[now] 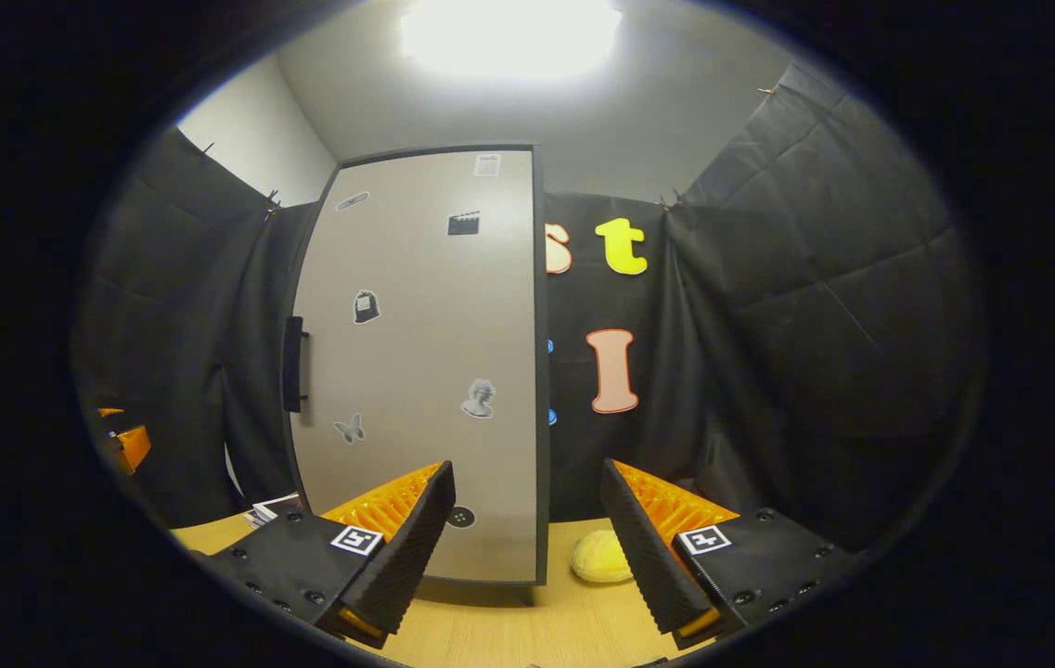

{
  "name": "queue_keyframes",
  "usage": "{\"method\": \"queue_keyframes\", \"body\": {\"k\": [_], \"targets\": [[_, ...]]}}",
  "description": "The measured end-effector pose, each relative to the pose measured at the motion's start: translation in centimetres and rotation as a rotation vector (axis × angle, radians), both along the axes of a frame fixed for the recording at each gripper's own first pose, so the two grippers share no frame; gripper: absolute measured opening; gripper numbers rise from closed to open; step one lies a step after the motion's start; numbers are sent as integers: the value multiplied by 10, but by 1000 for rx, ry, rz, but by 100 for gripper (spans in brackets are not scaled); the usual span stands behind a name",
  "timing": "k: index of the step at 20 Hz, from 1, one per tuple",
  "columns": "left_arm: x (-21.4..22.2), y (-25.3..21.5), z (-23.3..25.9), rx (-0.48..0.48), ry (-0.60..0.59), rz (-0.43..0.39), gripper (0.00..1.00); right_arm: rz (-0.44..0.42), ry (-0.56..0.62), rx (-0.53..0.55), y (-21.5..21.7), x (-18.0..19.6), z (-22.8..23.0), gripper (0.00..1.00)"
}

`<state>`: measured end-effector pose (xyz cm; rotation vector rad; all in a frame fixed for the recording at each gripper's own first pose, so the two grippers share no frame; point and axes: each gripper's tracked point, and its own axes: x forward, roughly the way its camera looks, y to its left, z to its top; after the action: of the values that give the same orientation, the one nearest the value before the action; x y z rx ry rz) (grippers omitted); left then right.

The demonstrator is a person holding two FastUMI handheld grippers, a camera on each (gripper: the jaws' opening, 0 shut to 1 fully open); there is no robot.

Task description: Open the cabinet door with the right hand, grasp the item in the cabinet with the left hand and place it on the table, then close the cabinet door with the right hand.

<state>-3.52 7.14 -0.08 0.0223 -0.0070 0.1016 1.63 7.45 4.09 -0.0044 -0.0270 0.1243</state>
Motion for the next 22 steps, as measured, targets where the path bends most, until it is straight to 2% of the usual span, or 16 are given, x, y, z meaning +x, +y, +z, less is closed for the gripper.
{"method": "queue_keyframes", "body": {"k": [3, 4, 11, 12, 14, 22], "targets": [[-6, 25, -4, 6, 6, 38, 85, 37, -12, -22, 28, 8, 13, 97], [-7, 31, -6, 5, 10, 49, 88, 52, -16, -21, 39, 9, 16, 100], [-25, 87, -18, 20, 31, 127, 85, 133, -36, -37, 109, 28, 37, 100], [-27, 94, -20, 21, 37, 138, 88, 145, -34, -37, 119, 31, 39, 97], [-32, 109, -24, 22, 45, 159, 90, 168, -40, -37, 141, 36, 42, 100], [-47, 166, -34, 34, 68, 232, 85, 223, -28, -7, 218, 55, 48, 100]]}}
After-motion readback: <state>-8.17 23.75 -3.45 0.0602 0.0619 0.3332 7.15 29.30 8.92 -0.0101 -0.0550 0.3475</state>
